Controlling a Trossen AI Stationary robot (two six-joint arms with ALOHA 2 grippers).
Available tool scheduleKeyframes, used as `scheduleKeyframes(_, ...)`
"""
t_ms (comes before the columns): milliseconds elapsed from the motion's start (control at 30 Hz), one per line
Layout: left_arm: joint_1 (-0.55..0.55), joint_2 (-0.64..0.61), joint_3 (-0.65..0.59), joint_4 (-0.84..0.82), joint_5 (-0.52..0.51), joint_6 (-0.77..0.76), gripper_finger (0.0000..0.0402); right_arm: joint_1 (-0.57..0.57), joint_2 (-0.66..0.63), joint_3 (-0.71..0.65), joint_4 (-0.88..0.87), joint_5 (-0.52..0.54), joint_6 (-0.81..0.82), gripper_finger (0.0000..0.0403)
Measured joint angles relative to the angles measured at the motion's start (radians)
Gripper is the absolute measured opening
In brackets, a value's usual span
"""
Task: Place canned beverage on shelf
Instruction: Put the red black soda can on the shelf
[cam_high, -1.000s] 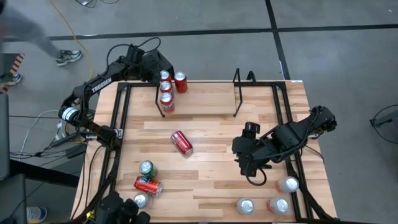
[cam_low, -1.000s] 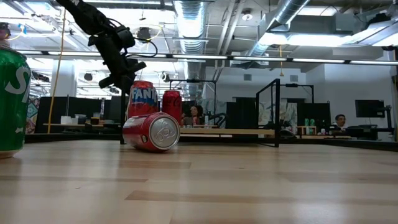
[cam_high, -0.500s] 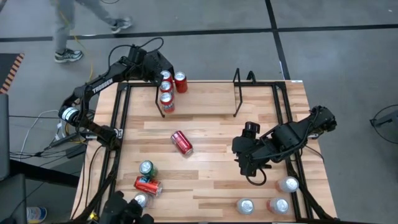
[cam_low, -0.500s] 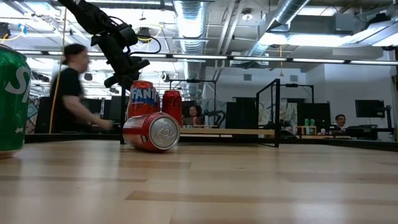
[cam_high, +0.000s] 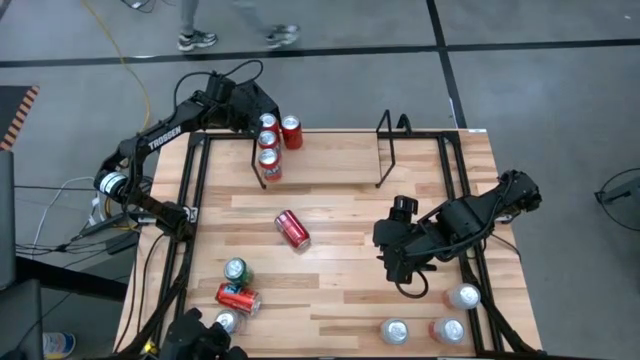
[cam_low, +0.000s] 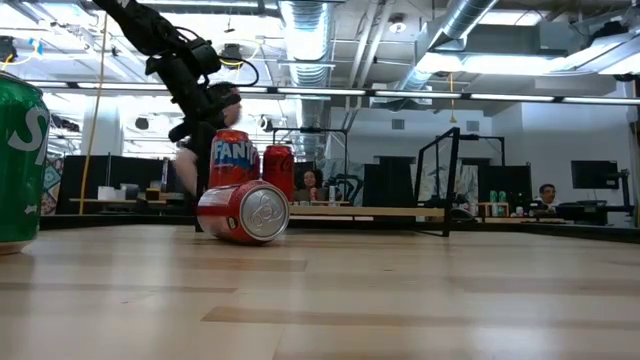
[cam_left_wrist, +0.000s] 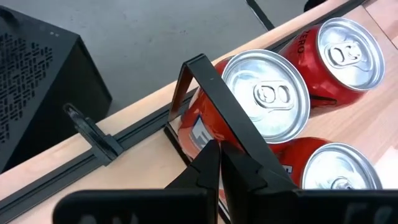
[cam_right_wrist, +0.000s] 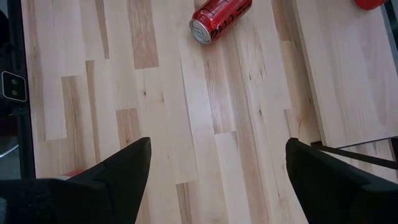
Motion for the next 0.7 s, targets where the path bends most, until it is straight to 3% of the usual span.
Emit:
scheduleKeyframes(100, -0.001, 0.0, 0.0, -0.006, -0.027, -0.001, 0.0, 0.0, 0.0, 0.0, 0.0, 0.0, 0.0, 0.0345)
scheduleKeyframes(333, 0.0, 0.0, 0.0, -0.115, -0.268, 0.012, 0.0, 0.0, 0.0, 0.0, 0.0, 0.0, 0.0, 0.0345)
scheduleKeyframes(467, 0.0, -0.021, 0.0, -0.174, -0.288, 0.059, 0.0, 0.0, 0.0, 0.0, -0.014, 0.009, 0.002, 0.0345)
scheduleKeyframes(633, -0.001, -0.102, 0.0, -0.197, -0.286, 0.061, 0.0, -0.02, -0.006, -0.027, -0.046, 0.292, 0.133, 0.0345)
scheduleKeyframes(700, -0.001, -0.149, 0.0, -0.202, -0.287, 0.054, 0.0, -0.06, -0.009, -0.048, -0.043, 0.353, 0.156, 0.0344)
